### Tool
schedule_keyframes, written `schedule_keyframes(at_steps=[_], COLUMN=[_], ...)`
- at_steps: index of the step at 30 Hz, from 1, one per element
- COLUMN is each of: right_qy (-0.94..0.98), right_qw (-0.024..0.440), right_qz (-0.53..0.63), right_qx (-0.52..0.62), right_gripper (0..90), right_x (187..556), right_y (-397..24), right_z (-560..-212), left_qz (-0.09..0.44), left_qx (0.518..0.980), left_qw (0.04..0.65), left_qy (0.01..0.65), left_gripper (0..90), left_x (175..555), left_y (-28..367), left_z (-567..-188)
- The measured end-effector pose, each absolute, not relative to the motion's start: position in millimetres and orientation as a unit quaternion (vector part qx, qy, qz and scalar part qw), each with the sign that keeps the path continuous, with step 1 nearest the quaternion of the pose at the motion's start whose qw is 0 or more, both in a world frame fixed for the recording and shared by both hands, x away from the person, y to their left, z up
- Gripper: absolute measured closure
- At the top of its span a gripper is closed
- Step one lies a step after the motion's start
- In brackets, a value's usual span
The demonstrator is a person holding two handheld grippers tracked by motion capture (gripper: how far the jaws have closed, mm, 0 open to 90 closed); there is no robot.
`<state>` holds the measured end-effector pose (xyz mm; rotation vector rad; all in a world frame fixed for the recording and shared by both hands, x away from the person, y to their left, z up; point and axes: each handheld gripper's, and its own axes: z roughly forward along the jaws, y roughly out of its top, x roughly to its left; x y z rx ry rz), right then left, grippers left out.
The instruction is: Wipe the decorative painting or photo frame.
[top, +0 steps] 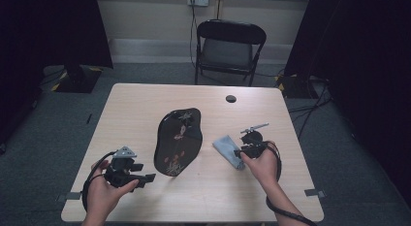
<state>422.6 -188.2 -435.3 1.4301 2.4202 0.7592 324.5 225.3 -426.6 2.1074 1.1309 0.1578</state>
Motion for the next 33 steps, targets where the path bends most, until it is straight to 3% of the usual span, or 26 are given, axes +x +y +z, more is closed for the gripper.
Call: schedule_keyframes(at_steps=[12, 33], right_qy=[0.822, 0.815], right_qw=[0.127, 0.144], right_qz=[0.301, 0.318], right_qx=[0.467, 0.463], right_gripper=[37.9, 29.0], right_x=[409, 383], right_y=[-214, -255], right_z=[-441, -449], left_qz=[0.054, 0.054], left_qx=[0.819, 0.813], left_qw=[0.354, 0.338], left_qy=[0.448, 0.471], left_gripper=[30.7, 29.3], left_x=[329, 337], left_y=[236, 252], left_z=[-440, -463])
